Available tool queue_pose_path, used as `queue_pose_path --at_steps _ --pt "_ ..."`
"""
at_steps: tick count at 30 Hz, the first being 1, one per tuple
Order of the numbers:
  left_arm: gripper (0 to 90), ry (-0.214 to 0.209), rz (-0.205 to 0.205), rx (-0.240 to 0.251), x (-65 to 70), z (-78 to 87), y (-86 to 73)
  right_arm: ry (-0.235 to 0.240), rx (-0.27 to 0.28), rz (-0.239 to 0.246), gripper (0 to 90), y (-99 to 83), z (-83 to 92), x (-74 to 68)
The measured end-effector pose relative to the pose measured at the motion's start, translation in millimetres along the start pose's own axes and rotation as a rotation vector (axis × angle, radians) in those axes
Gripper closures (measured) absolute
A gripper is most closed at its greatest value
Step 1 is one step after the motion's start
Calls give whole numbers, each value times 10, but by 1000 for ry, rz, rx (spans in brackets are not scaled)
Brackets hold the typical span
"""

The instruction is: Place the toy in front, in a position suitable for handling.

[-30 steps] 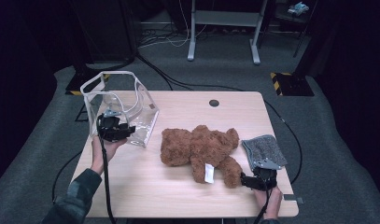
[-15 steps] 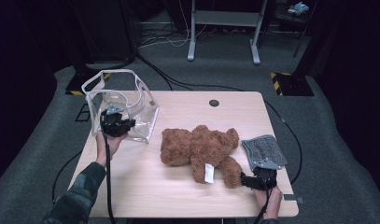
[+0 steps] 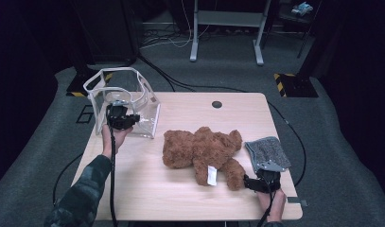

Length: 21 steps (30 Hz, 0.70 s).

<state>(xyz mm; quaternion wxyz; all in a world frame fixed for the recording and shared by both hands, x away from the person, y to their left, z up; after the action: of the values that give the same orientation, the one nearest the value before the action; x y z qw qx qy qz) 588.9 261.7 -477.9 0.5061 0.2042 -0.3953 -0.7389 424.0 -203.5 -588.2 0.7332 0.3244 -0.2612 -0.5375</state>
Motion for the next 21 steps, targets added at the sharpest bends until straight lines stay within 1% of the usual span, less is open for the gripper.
queue_pose_path --at_steps 1,2,3,4,6,7,9,11,12,13,14,15,16,17,20,21 --pt "807 11 -6 5 -6 -13 19 -2 -1 1 121 0 1 1" --pt "806 -3 10 -9 -8 -44 41 1 0 -1 121 -1 0 -1" --pt "806 -3 10 -9 -8 -44 41 0 0 0 121 0 0 0" --pt "806 -1 20 -13 -25 -59 80 0 1 0 121 0 0 0" --pt "807 5 9 -14 -36 -84 108 -2 -1 1 120 0 1 1" --pt "804 -2 7 -29 -42 -89 111 -1 -1 1 121 -1 0 3" --pt "805 -5 5 -35 -52 -104 134 0 0 1 120 0 0 0" --pt "803 -4 19 -30 -57 -123 169 0 0 0 120 0 0 0" --pt "804 4 8 -23 -67 -135 186 0 0 0 121 0 0 0" --pt "803 2 -5 -33 -79 -146 188 -2 0 1 120 0 1 1" --pt "802 2 -5 -33 -79 -146 188 -2 0 1 120 0 1 1" --pt "801 -9 23 -36 -85 -167 203 0 0 0 120 0 0 0" --pt "800 -8 13 -40 -97 -173 214 0 1 0 120 0 0 -1" --pt "799 -7 20 -40 -99 -185 228 0 0 0 121 0 0 0" --pt "797 -2 21 -44 -111 -202 257 -2 0 0 121 -1 1 1" --pt "797 5 -6 -49 -131 -207 265 0 0 0 121 0 0 0"
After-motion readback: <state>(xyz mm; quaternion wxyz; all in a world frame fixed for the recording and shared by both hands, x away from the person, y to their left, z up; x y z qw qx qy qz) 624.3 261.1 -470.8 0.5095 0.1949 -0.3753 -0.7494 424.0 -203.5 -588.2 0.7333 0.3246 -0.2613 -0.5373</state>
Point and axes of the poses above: each handheld gripper's, and its own axes: z roughly backward along the jaws, y roughly out of its top, x roughly to its right, the point moved 9 cm from there along -z, roughly forward along the jaws, and after that the axes turned 1 degree about x, right-handed, at the moved point
